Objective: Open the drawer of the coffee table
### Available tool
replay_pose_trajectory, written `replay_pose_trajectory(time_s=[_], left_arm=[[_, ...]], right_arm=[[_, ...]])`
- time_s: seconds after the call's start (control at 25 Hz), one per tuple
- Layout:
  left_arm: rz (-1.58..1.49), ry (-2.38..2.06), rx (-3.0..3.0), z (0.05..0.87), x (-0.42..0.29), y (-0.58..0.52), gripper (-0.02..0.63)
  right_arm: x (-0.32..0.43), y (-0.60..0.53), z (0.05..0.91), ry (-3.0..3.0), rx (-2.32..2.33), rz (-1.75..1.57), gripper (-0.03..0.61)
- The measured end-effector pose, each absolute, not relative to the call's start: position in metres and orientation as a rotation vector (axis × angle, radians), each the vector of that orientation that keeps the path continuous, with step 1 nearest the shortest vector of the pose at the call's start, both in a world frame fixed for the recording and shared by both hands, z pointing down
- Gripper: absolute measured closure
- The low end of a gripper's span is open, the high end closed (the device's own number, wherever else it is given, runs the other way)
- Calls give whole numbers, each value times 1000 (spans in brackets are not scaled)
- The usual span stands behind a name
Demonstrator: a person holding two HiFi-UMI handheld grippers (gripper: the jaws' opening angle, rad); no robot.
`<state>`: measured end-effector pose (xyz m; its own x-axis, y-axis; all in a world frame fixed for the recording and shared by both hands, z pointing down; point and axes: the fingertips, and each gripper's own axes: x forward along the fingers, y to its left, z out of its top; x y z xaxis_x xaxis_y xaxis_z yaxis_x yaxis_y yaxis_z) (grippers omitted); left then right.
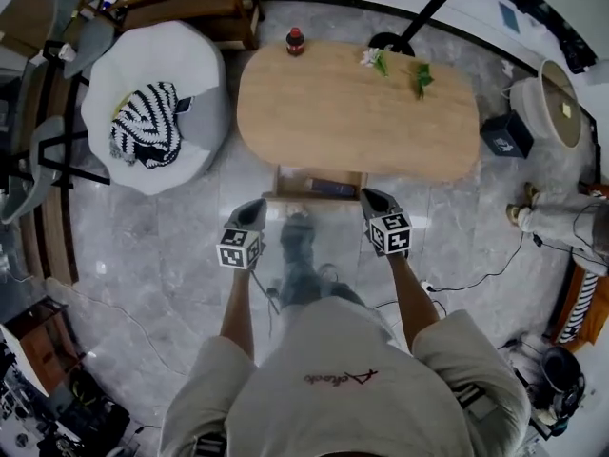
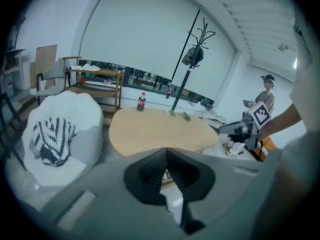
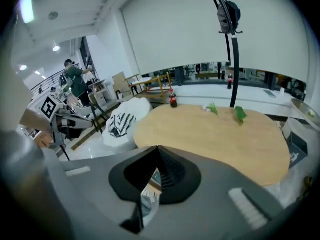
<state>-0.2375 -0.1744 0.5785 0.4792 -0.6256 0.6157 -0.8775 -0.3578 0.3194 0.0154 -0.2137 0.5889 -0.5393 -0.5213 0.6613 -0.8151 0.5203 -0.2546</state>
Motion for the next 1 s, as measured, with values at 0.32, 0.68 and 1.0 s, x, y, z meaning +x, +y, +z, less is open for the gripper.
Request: replay_pose_trajectory(time_s=[0.32, 0.68, 1.0], left_arm=[[440, -1305, 2316, 446, -225, -259, 614], [364, -1303, 2490, 347, -212, -336, 614], [295, -1305, 2622, 279, -188, -385, 614]], right_arm=[[-15, -290, 442, -2438, 1203, 532, 575], [-15, -364, 313, -2555, 1377, 262, 575], [1, -397, 254, -2601, 1478, 148, 575]])
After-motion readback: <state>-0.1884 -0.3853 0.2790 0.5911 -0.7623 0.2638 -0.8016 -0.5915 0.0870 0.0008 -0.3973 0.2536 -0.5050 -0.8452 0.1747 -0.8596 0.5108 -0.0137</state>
